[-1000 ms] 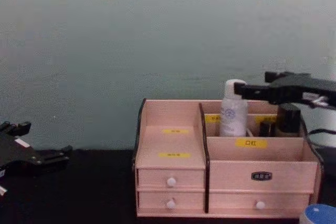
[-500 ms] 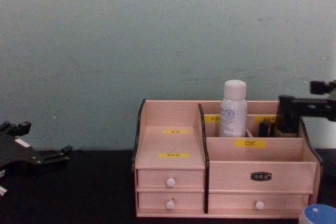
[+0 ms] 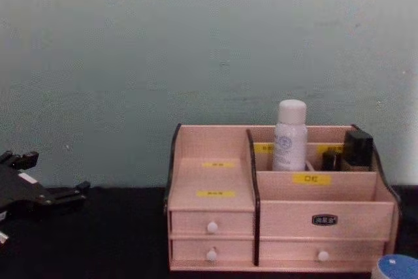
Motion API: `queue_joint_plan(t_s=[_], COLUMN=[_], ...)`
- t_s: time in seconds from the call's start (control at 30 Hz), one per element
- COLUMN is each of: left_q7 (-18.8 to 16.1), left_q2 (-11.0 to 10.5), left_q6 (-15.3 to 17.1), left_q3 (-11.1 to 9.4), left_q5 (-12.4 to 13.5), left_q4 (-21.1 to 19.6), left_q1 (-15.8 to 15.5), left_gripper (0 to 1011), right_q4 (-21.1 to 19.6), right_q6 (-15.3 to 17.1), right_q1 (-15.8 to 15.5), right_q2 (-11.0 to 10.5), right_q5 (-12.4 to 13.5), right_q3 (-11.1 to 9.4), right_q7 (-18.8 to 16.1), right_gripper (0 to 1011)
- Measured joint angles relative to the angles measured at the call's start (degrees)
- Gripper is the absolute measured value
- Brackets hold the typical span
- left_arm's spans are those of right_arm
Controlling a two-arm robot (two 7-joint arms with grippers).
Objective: Pick up the facial cleanser and watermelon frost from the table and place them into the tiered storage box.
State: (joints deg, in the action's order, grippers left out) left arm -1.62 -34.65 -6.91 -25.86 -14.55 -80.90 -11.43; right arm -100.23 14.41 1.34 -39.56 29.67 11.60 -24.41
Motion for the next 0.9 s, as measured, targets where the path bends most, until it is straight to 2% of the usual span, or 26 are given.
queue_joint_plan(t_s=[0.17, 0.4, 0.9], left_q7=[0.00, 0.00, 0.00], left_q2=[0.00, 0.00, 0.00], left_q6=[0.00, 0.00, 0.00], left_q3=[0.00, 0.00, 0.00], left_q5=[0.00, 0.00, 0.00], left_q4=[0.00, 0.00, 0.00], left_q1=[0.00, 0.00, 0.00], left_gripper=[1002, 1001, 1001], right_q4=[0.01, 1.42, 5.16], right_q6=[1.63, 3.72, 4.93], right_q1=[-0.88, -0.04, 2.18], right_q2=[-0.73, -1.27, -0.80], right_q5=[0.86, 0.91, 0.04], right_q3=[0.47, 2.57, 5.79], right_q7=[0.44, 0.95, 0.68], right_gripper=[1003, 1002, 1002])
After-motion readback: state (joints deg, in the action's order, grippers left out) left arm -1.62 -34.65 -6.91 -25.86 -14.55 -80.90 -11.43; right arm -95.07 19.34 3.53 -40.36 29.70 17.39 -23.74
